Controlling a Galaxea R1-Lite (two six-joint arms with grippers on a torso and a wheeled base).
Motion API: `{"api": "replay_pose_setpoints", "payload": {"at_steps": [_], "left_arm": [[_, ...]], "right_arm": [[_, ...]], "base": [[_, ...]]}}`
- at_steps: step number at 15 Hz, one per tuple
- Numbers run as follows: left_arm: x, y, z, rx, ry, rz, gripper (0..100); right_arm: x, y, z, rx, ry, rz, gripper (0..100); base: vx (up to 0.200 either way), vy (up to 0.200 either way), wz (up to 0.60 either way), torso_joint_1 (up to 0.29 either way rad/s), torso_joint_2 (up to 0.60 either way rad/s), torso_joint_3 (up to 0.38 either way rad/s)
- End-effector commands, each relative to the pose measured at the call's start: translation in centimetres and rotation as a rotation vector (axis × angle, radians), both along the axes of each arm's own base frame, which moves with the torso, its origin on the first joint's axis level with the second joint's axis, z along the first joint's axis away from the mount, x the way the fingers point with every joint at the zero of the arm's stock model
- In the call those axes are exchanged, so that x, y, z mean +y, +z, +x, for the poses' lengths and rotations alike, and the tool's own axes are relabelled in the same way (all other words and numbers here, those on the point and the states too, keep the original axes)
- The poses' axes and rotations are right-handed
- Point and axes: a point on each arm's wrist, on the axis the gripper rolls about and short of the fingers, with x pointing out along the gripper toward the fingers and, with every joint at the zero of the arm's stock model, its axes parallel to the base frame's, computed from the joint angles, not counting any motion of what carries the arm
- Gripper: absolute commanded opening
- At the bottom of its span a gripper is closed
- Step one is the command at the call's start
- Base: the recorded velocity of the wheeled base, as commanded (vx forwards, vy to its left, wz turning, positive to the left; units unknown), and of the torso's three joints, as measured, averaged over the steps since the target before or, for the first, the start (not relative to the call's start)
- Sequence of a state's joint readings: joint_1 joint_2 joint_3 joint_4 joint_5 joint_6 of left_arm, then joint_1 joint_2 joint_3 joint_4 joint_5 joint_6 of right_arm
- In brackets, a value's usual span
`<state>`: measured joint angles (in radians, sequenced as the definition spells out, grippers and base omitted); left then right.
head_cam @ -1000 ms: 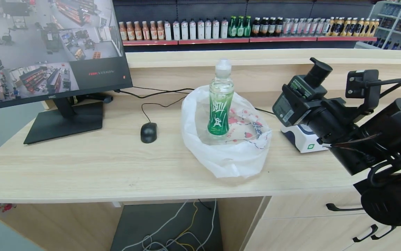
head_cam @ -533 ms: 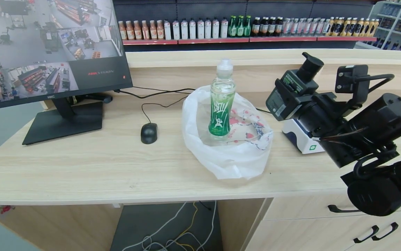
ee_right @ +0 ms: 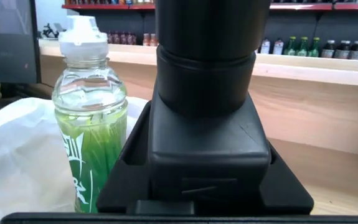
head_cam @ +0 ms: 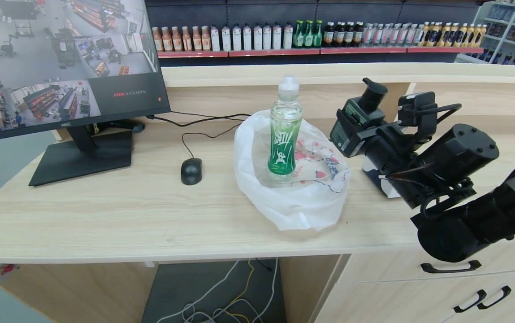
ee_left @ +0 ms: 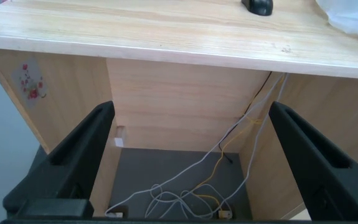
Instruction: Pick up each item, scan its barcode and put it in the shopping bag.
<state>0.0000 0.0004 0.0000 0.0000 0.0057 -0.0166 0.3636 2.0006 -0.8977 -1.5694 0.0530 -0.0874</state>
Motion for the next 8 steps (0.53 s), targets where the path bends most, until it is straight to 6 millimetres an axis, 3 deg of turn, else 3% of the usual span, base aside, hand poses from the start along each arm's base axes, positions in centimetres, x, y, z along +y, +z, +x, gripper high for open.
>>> {"api": "replay_pose_setpoints", "payload": {"at_steps": [1,8], "left_arm": [[0.0,0.0,0.0,0.0,0.002,0.0,100],[0.0,0.0,0.0,0.0,0.002,0.0,100]], "right_arm": [[0.4,-1.6,1.3,0.029,-0.001,-0.011,0],[3.0,-5.0,2.3,0.102,0.066,-0.046,0]], "base": [[0.0,0.0,0.0,0.0,0.0,0.0],[0.0,0.0,0.0,0.0,0.0,0.0]]}}
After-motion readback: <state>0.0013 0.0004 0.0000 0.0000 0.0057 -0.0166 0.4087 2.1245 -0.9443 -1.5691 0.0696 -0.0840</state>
